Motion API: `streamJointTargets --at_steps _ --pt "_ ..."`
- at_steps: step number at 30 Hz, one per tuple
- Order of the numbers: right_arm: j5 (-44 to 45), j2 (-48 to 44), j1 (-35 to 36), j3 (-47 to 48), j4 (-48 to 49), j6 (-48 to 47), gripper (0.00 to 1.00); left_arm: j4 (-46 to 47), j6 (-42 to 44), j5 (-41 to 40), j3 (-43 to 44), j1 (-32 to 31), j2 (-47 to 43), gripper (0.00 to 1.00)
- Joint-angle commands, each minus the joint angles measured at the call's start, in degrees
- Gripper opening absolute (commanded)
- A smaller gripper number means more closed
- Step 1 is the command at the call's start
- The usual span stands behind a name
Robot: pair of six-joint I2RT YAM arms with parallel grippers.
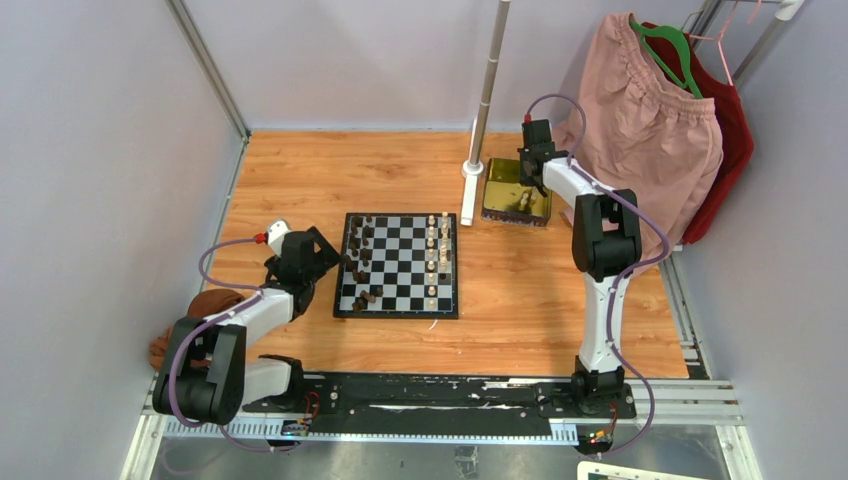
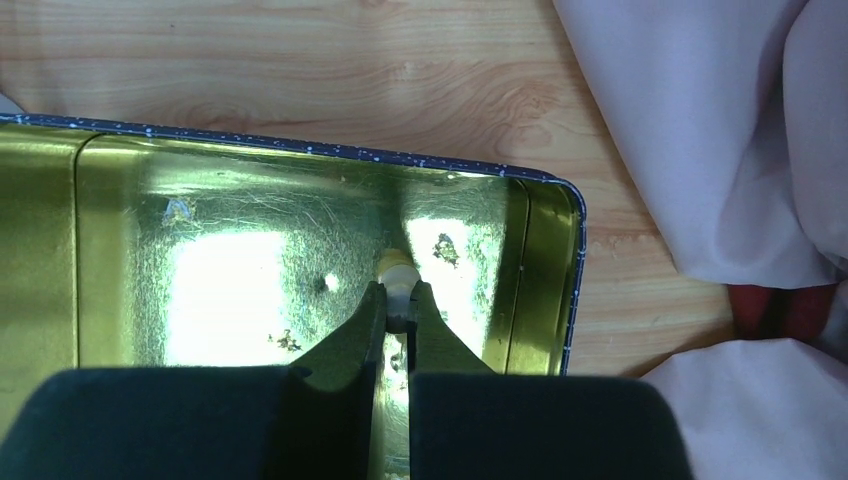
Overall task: Set up the chess pieces on the board
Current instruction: Pick up the chess piece from the storage box, then place the chess piece on the chessboard.
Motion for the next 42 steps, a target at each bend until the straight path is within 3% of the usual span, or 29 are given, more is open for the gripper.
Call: streamJointTargets --at_steps 1,12,25,31,42 --pt "-1.8 -2.5 -0.5 0.3 1.1 -2.2 0.0 1.1 1.0 -1.2 1.3 -0.6 0.3 1.0" --pt "-6.6 -9.5 0.7 -5.3 7.5 -4.4 0.0 1.1 1.0 -1.2 1.2 -0.6 0.1 1.0" --pt "-11.2 -13.4 2.7 -6.5 4.6 -5.1 0.0 1.2 0.9 -1.3 1.0 -0.6 -0.2 1.0" --pt "-10.0 -20.5 9.6 -11.7 0.4 -6.3 0.0 1.2 0.8 -1.3 0.9 -0.6 -0.3 1.0" --pt "0.4 -34.5 27.1 -26.5 -5.6 -2.3 0.0 1.2 0.8 -1.3 0.7 -0.6 -0.7 1.0"
